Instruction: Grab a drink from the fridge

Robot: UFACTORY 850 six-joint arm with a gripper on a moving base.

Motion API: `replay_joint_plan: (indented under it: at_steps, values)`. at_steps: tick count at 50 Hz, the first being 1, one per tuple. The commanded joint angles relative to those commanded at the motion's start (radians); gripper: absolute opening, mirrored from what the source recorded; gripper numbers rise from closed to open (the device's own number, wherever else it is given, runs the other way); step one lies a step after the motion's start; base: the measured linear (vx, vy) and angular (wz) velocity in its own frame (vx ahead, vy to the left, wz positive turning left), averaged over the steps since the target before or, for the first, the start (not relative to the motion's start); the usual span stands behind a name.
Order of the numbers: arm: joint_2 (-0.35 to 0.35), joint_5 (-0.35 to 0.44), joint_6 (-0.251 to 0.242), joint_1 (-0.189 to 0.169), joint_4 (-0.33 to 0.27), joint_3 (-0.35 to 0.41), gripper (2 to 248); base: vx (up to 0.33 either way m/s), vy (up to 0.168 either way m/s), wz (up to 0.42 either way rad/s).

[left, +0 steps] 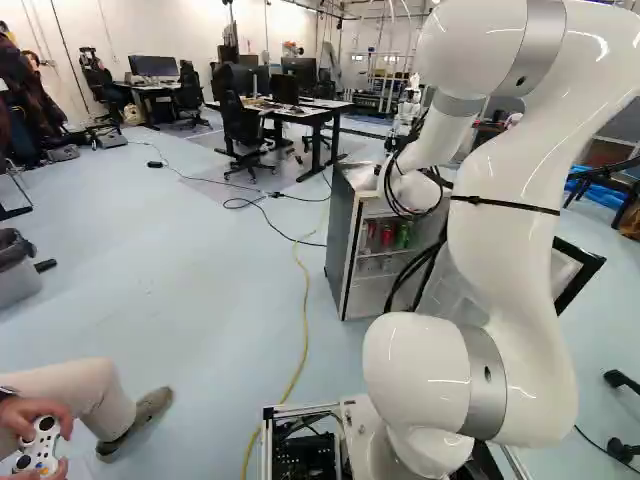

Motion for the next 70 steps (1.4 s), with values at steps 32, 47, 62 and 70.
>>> replay_joint_plan:
  at_steps: [32,47,62,70]
  values:
    - [0.133,-0.001,0.000,0.000,0.000,0.152,247,0.000,0.000,0.000]
    - [0.232,-0.094,0.000,-0.017,0.032,0.231,247,0.000,0.000,0.000]
    - [0.292,-0.245,0.000,-0.062,0.084,0.261,247,0.000,0.000,0.000]
    - [0.312,-0.329,0.000,-0.089,0.101,0.262,247,0.000,0.000,0.000]
